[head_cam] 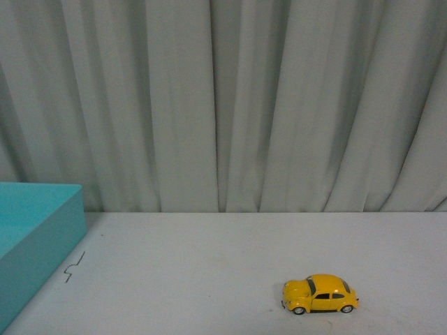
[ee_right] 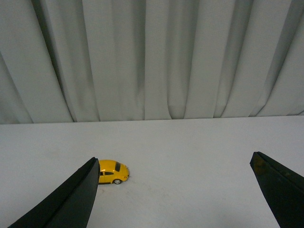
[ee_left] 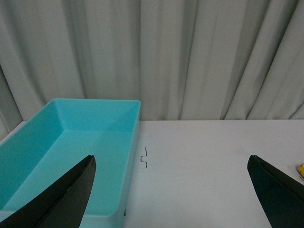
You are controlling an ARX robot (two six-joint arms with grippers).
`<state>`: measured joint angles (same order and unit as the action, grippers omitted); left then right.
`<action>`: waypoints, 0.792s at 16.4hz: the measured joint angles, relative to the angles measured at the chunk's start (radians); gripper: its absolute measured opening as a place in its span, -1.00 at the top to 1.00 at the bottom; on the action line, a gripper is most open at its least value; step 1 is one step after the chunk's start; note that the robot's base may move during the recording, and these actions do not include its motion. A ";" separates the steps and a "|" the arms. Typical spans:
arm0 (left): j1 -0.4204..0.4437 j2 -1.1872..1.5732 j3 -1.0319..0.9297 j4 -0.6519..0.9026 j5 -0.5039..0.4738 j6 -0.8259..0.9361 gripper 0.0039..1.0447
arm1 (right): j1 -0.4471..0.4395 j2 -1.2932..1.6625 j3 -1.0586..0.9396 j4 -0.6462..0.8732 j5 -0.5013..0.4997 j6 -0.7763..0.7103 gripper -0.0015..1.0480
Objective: Wind up and store yellow beetle toy
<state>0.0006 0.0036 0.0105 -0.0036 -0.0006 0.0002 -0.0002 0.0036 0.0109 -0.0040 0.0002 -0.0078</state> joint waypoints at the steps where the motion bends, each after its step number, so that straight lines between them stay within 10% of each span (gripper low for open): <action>1: 0.000 0.000 0.000 0.000 0.000 0.000 -0.88 | 0.000 0.000 0.000 0.000 0.000 0.000 -0.87; 4: 0.000 0.000 0.000 0.000 0.000 0.000 -0.88 | -0.082 0.149 0.035 -0.020 0.004 0.058 -0.87; 8: 0.000 0.000 0.000 -0.001 0.000 0.000 -0.88 | -0.602 0.943 0.237 0.657 -0.310 0.040 -0.87; 13: 0.000 0.000 0.000 0.000 0.000 0.000 -0.88 | -0.464 1.525 0.615 0.796 -0.396 0.032 -0.87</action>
<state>0.0006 0.0036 0.0105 -0.0036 -0.0006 0.0002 -0.4644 1.5284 0.6258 0.7918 -0.3958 0.0238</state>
